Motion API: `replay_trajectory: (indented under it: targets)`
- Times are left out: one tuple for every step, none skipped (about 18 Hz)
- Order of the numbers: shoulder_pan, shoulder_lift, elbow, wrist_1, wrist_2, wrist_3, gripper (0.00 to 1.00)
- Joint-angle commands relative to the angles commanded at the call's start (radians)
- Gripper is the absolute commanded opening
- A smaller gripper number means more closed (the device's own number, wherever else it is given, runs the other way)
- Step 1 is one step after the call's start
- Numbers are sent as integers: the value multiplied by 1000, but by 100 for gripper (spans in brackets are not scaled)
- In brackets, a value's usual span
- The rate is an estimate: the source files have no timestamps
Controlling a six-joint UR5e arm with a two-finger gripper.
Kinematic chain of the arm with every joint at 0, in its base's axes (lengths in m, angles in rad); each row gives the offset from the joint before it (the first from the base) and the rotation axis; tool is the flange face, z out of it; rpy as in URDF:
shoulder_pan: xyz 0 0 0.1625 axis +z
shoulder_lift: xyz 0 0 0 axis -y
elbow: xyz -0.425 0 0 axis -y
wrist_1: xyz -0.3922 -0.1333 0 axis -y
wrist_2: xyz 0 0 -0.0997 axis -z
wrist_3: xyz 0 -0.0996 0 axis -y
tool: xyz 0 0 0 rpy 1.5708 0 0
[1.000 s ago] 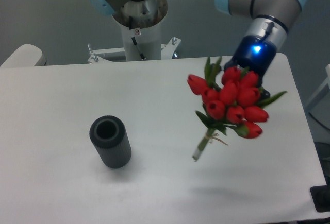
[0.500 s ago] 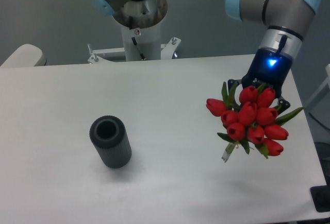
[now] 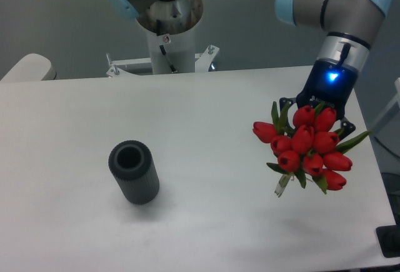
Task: Pick up the flowers from the vase
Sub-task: 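Carry the tulip bouquet away from the vase and hold it aloft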
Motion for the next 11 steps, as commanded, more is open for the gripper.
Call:
replay_trajectory:
  targets:
    - [-2,0,0,0,0,3,34]
    - [-2,0,-6,2,0,3,34]
    - [-2,0,-6,2,2,5,35]
    - [-2,0,-6,2,2,5,35]
    - [0,0,-8,2,2,6,35]
    - [2,2,-8,2,2,11,35]
    - [0,2,-11,2,2,15,35]
    - [0,2,-15,2,2,18,35]
    - [0,2,-15,2,2,18,35]
    - [-2,2,-15,2,2,20,35]
    - [0,2,-15,2,2,22,35]
